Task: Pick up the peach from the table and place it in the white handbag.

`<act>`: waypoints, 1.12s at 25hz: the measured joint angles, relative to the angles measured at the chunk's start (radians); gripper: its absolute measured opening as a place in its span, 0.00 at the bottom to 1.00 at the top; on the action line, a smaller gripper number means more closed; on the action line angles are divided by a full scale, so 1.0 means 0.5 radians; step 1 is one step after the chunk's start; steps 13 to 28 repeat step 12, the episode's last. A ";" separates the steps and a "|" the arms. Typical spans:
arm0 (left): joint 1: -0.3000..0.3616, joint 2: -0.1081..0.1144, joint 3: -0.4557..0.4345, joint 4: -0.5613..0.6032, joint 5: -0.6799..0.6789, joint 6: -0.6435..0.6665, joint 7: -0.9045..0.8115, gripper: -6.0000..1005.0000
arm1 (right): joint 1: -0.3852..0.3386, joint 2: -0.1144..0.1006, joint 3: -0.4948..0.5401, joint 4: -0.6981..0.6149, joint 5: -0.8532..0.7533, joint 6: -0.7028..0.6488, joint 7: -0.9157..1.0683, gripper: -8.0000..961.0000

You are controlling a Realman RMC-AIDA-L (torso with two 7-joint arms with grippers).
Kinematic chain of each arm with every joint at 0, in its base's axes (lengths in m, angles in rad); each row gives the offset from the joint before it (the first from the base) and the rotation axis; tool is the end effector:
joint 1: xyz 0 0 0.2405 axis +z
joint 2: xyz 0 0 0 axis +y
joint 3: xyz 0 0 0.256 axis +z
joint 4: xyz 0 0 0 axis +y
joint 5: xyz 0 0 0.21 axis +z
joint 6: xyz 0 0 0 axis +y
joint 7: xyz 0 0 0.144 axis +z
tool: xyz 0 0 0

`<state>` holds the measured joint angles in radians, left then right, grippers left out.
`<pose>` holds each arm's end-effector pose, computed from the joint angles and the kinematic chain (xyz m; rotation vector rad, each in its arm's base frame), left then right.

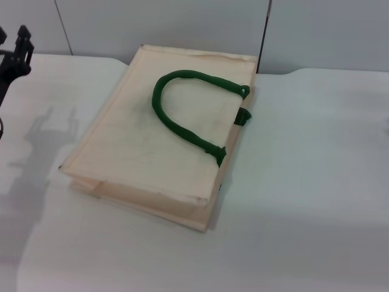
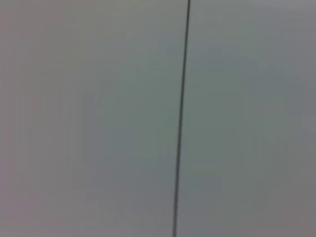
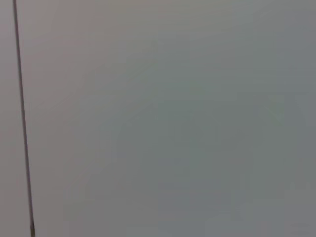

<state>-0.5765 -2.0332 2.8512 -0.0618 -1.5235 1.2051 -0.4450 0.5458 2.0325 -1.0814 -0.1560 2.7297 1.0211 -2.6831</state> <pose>-0.3375 0.3696 0.0525 -1.4520 -0.5930 -0.8231 0.3262 0.3857 0.0353 -1.6023 0.6047 0.7472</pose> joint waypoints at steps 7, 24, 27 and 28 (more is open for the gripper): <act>0.054 -0.001 -0.001 0.063 -0.141 -0.040 0.153 0.48 | 0.006 0.000 0.020 0.014 0.008 -0.002 -0.003 0.90; 0.075 -0.002 -0.002 0.065 -0.201 -0.042 0.156 0.48 | 0.008 0.000 0.022 0.023 0.012 -0.002 -0.005 0.90; 0.075 -0.002 -0.002 0.065 -0.201 -0.042 0.156 0.48 | 0.008 0.000 0.022 0.023 0.012 -0.002 -0.005 0.90; 0.075 -0.002 -0.002 0.065 -0.201 -0.042 0.156 0.48 | 0.008 0.000 0.022 0.023 0.012 -0.002 -0.005 0.90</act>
